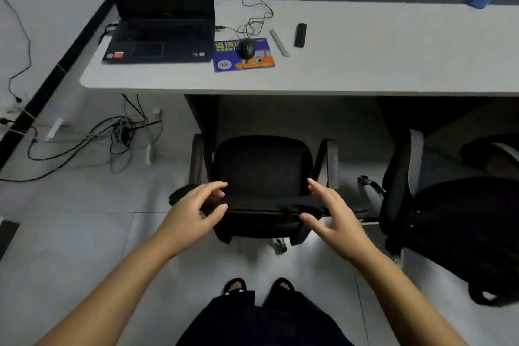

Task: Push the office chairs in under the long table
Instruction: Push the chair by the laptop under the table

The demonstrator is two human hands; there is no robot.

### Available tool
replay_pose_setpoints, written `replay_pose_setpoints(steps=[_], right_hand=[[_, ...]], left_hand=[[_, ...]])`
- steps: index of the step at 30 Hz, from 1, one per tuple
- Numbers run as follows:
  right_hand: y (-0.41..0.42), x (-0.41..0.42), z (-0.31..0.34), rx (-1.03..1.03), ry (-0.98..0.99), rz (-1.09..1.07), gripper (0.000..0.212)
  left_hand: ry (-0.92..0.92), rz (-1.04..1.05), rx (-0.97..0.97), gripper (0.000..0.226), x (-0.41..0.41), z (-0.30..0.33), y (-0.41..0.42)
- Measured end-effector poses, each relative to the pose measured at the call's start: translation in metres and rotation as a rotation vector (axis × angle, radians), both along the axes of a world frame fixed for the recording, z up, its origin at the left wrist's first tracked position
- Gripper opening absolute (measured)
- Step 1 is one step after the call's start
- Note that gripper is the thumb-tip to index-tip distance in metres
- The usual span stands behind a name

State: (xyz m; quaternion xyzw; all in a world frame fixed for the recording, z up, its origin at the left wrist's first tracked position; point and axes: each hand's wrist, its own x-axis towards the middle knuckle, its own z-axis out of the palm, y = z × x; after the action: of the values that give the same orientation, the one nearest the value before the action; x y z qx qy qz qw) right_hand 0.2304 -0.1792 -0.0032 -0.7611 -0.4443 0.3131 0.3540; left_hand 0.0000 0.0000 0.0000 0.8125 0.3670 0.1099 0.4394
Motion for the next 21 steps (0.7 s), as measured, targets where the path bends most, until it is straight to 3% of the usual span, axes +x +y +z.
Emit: replay_pose_setpoints(steps=[5,8,12,21], right_hand=[[0.010,0.018,-0.030,-0.269,-0.402,0.160,0.065],[0.019,0.021,-0.041,-0.315,-0.583,0.248,0.052],[0.035,0.031,-0.043,-0.409,-0.665,0.262,0.039],[0.072,0.052,-0.049,-0.408,-0.670,0.265,0.042]], left_hand=[[0.283,-0.239,0.184,0.065,0.010,-0.025,0.016],[0.420,-0.364,0.361,0.049,0.019,-0.041,0.022],[0.504,-0.414,0.471,0.038,0.035,-0.052,0.033],[0.497,-0.435,0.549,0.039,0.057,-0.056,0.082]])
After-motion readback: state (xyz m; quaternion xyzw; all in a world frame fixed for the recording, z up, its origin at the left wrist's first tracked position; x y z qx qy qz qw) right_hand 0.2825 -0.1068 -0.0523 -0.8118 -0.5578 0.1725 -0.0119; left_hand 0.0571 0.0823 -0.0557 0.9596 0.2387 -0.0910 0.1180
